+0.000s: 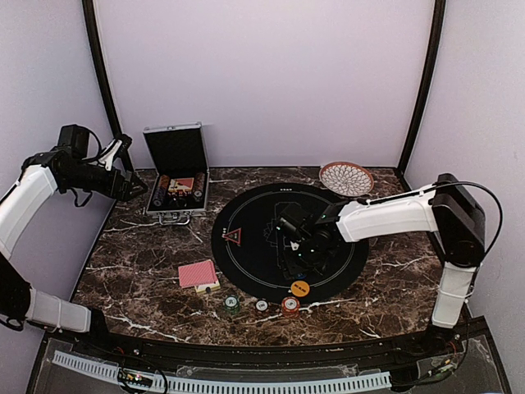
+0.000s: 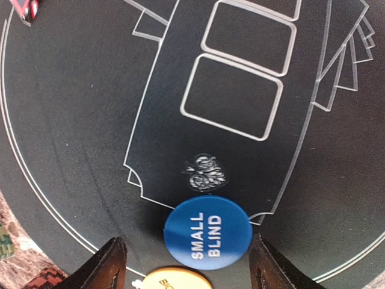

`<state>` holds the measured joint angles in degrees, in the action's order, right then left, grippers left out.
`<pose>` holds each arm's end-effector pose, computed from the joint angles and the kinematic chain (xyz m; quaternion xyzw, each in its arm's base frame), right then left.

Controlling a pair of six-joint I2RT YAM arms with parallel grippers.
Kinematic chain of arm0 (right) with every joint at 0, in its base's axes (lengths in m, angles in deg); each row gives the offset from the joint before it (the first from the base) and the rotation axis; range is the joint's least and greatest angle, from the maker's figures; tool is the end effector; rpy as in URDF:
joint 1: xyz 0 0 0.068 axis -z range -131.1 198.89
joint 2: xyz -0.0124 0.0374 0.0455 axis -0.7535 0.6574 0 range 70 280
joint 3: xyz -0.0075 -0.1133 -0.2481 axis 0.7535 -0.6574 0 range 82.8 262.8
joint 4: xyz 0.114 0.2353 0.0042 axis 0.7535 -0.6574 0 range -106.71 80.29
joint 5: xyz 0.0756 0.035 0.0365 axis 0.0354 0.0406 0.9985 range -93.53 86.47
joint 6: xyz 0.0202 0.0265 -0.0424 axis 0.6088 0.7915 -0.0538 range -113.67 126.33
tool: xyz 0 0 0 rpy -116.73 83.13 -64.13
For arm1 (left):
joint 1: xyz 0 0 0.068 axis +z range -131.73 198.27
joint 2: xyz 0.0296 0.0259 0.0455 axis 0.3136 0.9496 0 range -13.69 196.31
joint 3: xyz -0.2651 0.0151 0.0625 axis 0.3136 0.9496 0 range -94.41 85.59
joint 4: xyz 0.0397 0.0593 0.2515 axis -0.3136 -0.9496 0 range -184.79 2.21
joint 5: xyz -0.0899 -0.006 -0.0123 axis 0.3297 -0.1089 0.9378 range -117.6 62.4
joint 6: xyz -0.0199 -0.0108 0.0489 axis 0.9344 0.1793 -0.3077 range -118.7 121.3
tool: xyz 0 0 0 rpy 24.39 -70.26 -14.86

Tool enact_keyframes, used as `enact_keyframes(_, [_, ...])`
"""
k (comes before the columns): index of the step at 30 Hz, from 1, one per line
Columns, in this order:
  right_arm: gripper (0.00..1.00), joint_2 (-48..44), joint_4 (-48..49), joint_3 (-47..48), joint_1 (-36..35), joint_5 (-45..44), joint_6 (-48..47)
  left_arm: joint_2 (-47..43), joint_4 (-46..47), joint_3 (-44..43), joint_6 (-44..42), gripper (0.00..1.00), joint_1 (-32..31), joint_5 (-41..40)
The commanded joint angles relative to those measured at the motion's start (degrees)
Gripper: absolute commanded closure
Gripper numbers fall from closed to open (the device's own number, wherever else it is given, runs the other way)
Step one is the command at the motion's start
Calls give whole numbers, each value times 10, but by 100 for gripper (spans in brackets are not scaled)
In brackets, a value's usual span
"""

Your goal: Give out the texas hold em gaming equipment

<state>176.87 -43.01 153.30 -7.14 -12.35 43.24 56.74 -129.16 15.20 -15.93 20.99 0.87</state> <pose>0.2099 0.3017 0.1668 -0.1497 0.9700 0.0755 0.1760 0.2561 -0.0049 0.3524 0.2120 0.8636 -0.1517 0.4316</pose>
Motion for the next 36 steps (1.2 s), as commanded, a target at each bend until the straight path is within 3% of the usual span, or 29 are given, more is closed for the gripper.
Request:
enact_keyframes(1, [31,21,-8,18,-8,-24,11,-18,-19,-18,-5,1,-1,8])
enact_keyframes(17, [38,17,-33,8,-10,-70,22,-10,-18,-24,-9,1,-2,7])
enact_keyframes(25, [39,26,-21,-8,-22,-51,30,-14,-17,-28,-13,1,-2,5])
enact_keyframes(31, [53,32,-14,-11,-28,-49,45,-11,-21,-32,-16,1,-1,3])
enact_keyframes(36, [56,35,-27,0,-24,-75,41,-11,-23,-33,-17,1,-1,2])
